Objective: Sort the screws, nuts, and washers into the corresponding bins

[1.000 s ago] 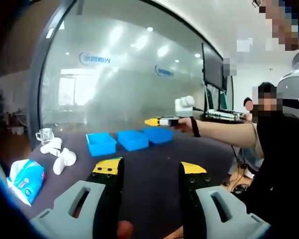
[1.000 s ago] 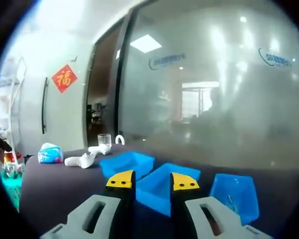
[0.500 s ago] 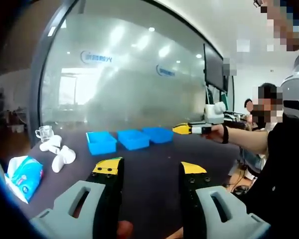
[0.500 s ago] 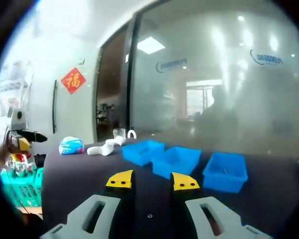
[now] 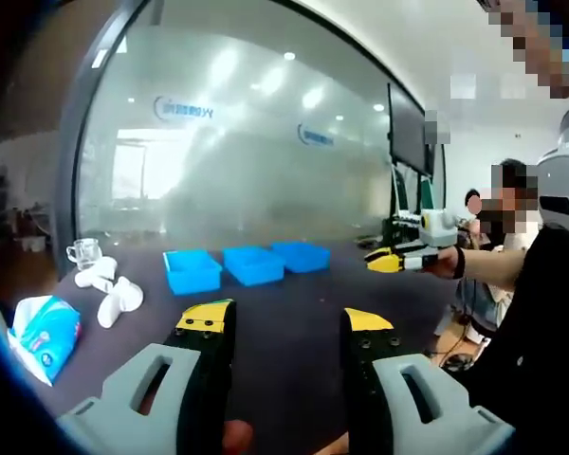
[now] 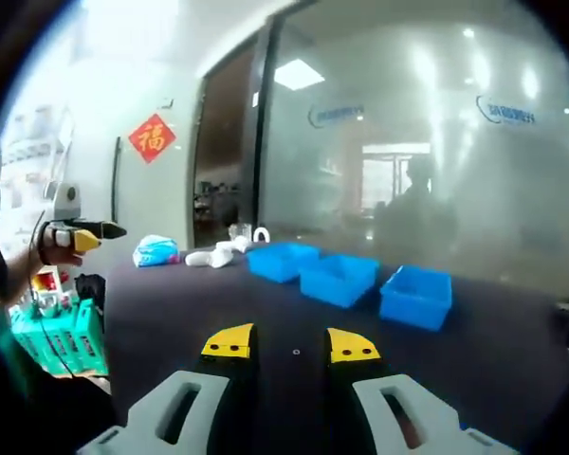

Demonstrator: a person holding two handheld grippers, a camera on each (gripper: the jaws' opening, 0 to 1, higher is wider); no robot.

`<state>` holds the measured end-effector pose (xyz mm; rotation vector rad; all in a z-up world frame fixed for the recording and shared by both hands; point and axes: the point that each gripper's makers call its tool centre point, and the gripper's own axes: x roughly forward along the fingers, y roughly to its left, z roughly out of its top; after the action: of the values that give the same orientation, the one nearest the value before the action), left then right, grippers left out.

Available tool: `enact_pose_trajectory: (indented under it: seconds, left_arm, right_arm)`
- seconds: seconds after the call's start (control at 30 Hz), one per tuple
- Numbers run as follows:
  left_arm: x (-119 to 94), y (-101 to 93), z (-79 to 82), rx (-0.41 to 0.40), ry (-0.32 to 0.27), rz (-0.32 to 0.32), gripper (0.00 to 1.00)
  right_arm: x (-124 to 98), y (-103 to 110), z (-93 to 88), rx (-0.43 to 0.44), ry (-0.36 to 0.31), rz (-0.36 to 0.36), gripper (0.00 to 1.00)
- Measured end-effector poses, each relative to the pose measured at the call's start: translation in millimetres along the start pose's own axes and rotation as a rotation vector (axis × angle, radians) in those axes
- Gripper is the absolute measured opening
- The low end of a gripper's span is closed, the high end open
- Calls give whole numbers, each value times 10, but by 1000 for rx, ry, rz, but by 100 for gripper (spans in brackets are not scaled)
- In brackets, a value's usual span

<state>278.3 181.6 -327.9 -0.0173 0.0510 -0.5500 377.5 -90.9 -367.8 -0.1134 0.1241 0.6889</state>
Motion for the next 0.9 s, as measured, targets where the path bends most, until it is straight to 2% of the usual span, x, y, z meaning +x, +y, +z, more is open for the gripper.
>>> enact_pose_trajectory:
  seconds: [0.3,0.63,0.73,0.9]
  left_arm:
    - [9,17,-24,-3,5,1,43]
    - [-15,29,-25,-5,2,10,43]
    - [-25,36,-41,-8,4,13,43]
    - [-32,46,-61,-12,6,19,43]
  right_arm:
    - [-148,-36,-30,-10,23,0,23]
    - [-17,-52,-13,6,99,86,22]
    - [37,-47,37,35,113,122,21]
    - [125,-31,93,-15,148,152,20]
